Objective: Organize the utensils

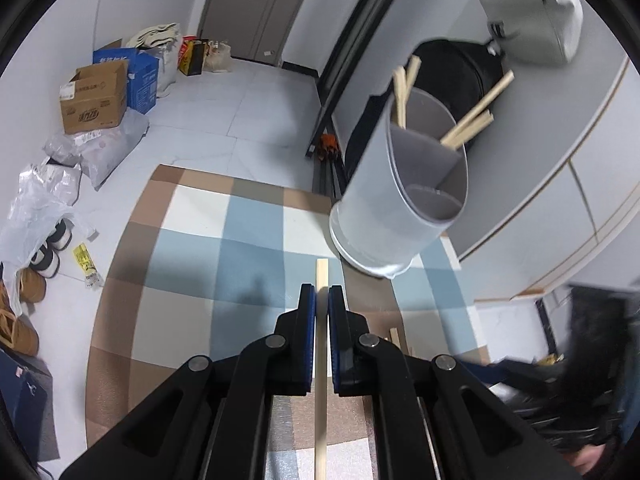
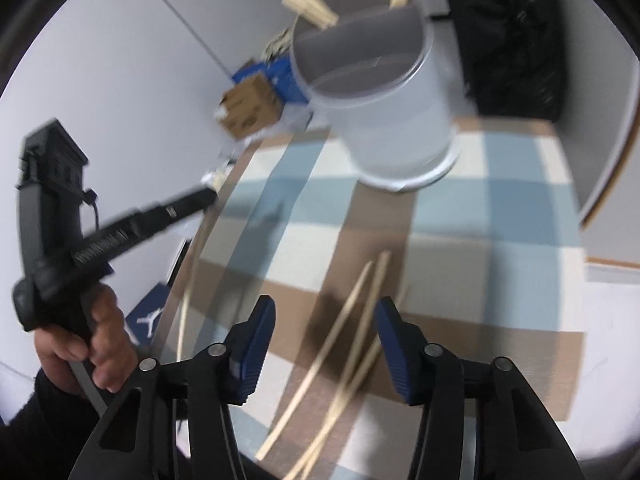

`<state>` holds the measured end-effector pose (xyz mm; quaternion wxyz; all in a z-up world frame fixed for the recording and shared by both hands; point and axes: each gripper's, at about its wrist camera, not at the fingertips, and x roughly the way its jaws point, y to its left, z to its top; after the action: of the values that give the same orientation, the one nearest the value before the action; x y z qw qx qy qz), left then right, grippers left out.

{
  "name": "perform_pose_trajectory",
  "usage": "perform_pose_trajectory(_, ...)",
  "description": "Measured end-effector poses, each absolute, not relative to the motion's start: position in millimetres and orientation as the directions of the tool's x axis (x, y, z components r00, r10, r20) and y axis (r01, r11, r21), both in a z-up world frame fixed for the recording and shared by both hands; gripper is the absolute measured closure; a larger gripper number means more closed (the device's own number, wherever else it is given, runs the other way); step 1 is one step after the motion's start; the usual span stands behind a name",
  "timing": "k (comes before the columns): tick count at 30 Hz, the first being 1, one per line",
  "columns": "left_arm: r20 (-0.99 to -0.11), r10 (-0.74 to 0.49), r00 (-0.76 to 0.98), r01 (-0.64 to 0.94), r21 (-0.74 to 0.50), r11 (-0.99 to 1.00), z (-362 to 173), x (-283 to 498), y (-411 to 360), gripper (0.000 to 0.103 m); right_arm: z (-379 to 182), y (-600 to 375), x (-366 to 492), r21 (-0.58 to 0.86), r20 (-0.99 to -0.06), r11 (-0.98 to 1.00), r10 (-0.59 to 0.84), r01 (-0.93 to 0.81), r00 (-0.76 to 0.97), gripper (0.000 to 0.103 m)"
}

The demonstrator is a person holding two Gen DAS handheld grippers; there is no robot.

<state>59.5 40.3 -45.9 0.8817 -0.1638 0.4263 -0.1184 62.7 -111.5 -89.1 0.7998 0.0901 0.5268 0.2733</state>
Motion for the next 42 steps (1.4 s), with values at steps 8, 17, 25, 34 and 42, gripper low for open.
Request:
perform_pose_trajectory(8, -0.702, -0.36, 0.615, 0.027, -0.437, 0.899, -46.8, 58.0, 58.9, 0.101, -121.6, -96.8, 89.3, 0.444, -0.842, 0.847, 0.506, -0.291, 0.187, 0.068)
perform_pose_trajectory(17, -0.676, -0.369, 0.638, 0.039, -0.45, 0.892, -36.9, 56.3, 70.1, 0.101, -127.7, -89.0, 105.7, 0.343, -0.902, 0.902, 0.394, -0.262, 0.177, 0.087)
perform_pose_trajectory(25, -0.68, -0.355, 0.642, 0.037, -0.435, 0.9, -38.1, 56.8, 71.9, 0.101, -124.1, -57.3, 99.4, 0.133, -0.937, 0.923, 0.236, -0.362, 0.256, 0.091)
perform_pose_trajectory(34, -0.681, -0.323, 0.657, 0.031, -0.404, 0.914, -35.9, 53.6, 71.0, 0.101, -121.0, -54.4, 84.3, 0.039, -0.909, 0.938, 0.176, -0.344, 0.377, 0.099)
perform_pose_trajectory(42, -0.659, -0.312, 0.684, 0.045, -0.389, 0.92, -29.8, 48.4, 65.5, 0.101, -87.0, -89.8, 76.7, 0.186, -0.827, 0.94, 0.307, -0.285, 0.47, 0.099)
